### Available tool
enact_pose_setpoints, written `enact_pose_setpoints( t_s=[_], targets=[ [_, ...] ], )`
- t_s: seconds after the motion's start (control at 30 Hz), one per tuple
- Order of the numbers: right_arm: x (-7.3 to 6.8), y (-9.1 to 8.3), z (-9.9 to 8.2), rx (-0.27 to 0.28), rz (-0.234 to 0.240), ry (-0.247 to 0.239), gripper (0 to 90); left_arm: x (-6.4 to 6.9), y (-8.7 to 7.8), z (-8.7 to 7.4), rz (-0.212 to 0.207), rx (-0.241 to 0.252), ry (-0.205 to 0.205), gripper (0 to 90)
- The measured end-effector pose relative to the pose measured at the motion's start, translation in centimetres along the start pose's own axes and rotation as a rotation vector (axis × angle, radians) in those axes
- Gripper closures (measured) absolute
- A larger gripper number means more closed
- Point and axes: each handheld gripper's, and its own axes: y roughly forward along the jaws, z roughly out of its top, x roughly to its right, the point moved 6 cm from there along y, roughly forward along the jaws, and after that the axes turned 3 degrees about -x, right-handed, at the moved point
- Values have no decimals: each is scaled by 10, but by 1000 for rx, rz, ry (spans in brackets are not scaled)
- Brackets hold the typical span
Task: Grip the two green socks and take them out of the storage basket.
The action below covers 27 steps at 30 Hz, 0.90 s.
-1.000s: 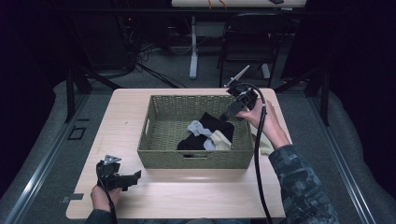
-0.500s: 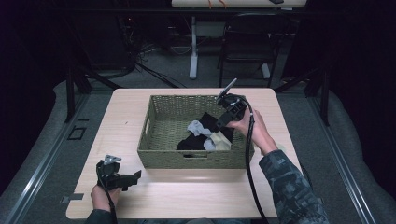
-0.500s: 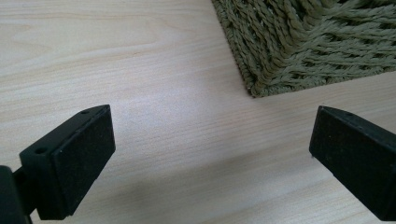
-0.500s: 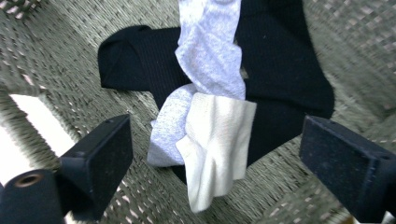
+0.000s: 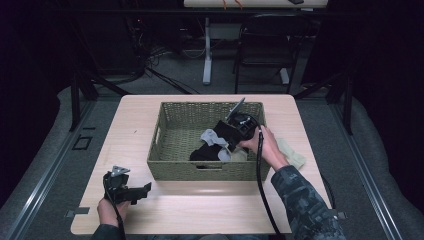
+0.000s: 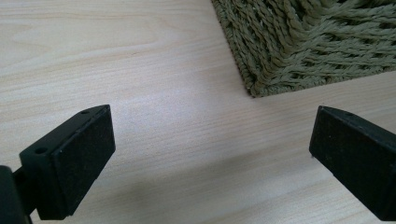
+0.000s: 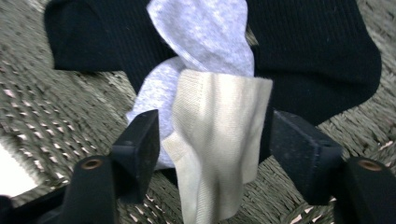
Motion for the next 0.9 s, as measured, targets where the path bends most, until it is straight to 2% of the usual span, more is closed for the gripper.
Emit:
enact_pose_setpoints(
  t_s=[0.13, 0.23, 0.33, 0.4, 0.53, 0.57, 0.63, 0.77, 0.87, 0.9],
  targets=[
    [1, 4, -2, -28, -14, 8, 518, 0, 0, 0, 0, 0, 0, 2],
    [2, 5, -5, -49, -9, 10, 694, 0, 0, 0, 0, -1, 0, 2],
    [4, 4, -6, -57, -9, 11, 808, 0, 0, 0, 2, 3, -1, 2],
    [5, -2, -7, -64, -10, 5, 832, -1, 0, 0, 2, 0, 0, 2],
    [5, -19, -7, -17, -10, 17, 843, 0, 0, 0, 1, 1, -2, 2],
    [7, -26, -7, -38, -20, 3, 844, 0, 0, 0, 2, 3, -3, 2],
    [6, -35, -6, 5, -17, 12, 844, 0, 0, 0, 2, 2, -1, 2],
    [8, -56, -6, 16, -31, -7, 845, 0, 0, 0, 2, 2, 0, 2],
    [6, -69, -4, 56, -31, 1, 845, 0, 0, 0, 1, 2, 3, 2],
    [7, -74, -4, 43, -39, -11, 845, 0, 0, 0, 2, 1, 3, 2]
  ],
)
